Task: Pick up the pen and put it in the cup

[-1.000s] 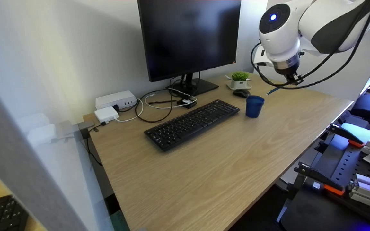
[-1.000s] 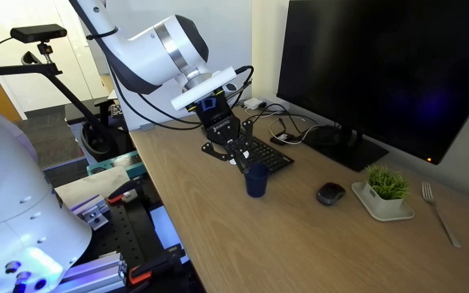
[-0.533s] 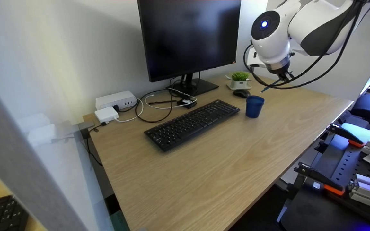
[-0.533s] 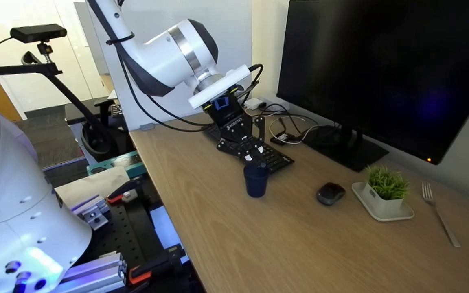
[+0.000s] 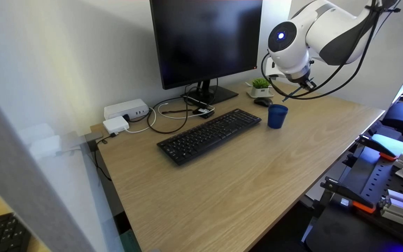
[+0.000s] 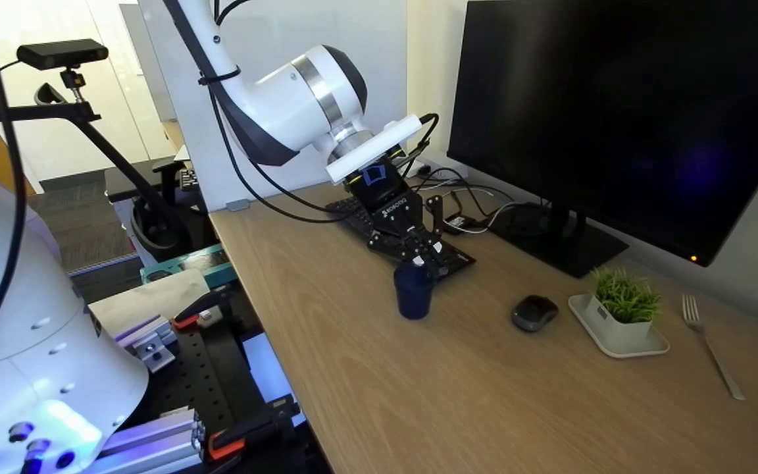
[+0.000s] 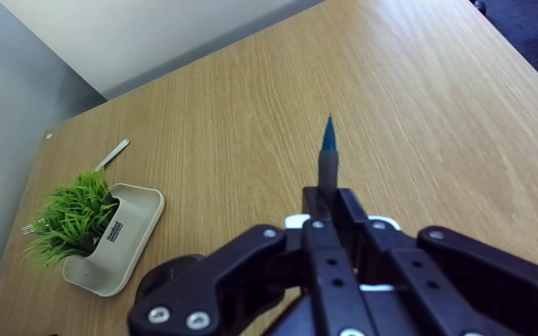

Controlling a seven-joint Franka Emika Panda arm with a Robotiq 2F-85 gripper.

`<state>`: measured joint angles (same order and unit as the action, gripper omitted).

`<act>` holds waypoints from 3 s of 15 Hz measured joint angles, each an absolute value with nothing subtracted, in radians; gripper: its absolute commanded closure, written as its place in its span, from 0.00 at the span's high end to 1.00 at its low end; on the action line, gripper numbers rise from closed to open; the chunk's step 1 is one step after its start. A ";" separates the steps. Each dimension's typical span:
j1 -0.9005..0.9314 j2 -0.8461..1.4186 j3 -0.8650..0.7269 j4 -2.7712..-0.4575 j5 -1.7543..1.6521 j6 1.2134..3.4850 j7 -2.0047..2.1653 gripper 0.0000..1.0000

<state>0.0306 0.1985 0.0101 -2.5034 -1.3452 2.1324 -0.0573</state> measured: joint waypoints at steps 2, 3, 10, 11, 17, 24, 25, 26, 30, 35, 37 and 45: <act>0.031 0.215 0.010 -2.494 -1.354 2.123 -0.067 0.03; 0.031 0.224 0.010 -2.491 -1.359 2.120 -0.069 0.03; 0.033 0.273 0.021 -2.469 -1.366 2.107 -0.083 0.03; 0.033 0.275 0.021 -2.466 -1.366 2.104 -0.086 0.03; 0.035 0.278 0.025 -2.459 -1.366 2.093 -0.097 0.03; 0.056 0.321 0.059 -2.458 -1.366 2.070 -0.097 0.03; 0.059 0.329 0.063 -2.458 -1.366 2.067 -0.097 0.03; 0.062 0.335 0.067 -2.458 -1.366 2.065 -0.097 0.03; 0.073 0.361 0.080 -2.457 -1.366 2.053 -0.096 0.03; 0.087 0.386 0.100 -2.455 -1.366 2.036 -0.090 0.43; 0.089 0.387 0.102 -2.451 -1.366 2.034 -0.089 0.57; 0.089 0.386 0.101 -2.408 -1.366 1.997 -0.089 1.00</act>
<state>0.0889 0.3862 0.1008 -2.4081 -1.3661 1.9966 -0.0893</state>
